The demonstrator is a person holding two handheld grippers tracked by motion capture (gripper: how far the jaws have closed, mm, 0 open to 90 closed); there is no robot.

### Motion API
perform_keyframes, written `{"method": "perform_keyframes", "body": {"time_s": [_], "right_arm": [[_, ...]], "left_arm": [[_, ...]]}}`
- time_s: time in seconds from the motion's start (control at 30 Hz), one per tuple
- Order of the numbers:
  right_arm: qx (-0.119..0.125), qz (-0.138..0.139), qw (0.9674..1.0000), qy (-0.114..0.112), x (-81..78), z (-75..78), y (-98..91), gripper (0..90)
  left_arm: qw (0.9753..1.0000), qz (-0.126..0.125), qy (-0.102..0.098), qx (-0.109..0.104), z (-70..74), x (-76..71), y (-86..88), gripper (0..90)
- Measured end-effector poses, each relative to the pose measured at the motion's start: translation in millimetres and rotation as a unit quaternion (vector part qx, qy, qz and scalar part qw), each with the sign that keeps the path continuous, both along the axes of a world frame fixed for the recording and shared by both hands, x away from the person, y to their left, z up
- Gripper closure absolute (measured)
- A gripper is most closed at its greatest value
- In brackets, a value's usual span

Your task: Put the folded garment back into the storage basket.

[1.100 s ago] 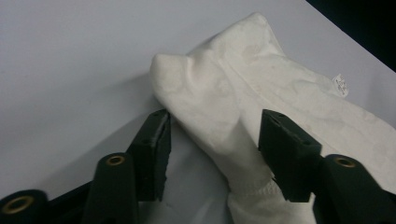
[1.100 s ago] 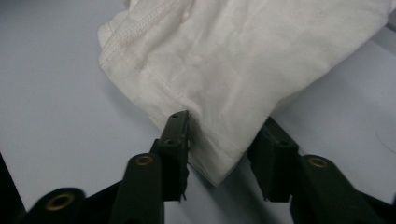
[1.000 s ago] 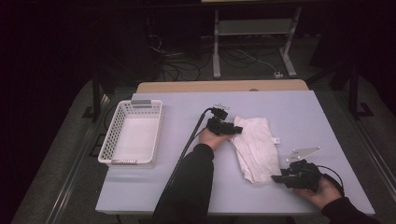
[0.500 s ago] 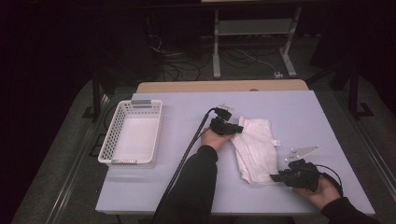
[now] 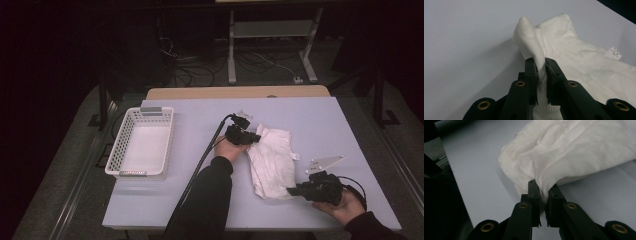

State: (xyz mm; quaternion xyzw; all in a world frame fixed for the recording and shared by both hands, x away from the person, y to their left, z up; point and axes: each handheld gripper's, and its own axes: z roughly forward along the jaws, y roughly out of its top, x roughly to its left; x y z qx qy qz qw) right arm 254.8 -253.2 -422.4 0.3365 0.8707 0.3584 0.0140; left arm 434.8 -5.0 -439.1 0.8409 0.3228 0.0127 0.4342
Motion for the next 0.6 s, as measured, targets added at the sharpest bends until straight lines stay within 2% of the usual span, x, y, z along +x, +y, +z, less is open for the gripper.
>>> {"method": "perform_keyframes", "body": {"time_s": [0.6], "right_arm": [[0.036, 0.020, 0.9988, -0.027, -5.4, 21.6, 13.7, 82.4]], "left_arm": [[0.9998, -0.011, -0.018, -0.002, 25.8, -3.0, 13.7, 80.5]]}}
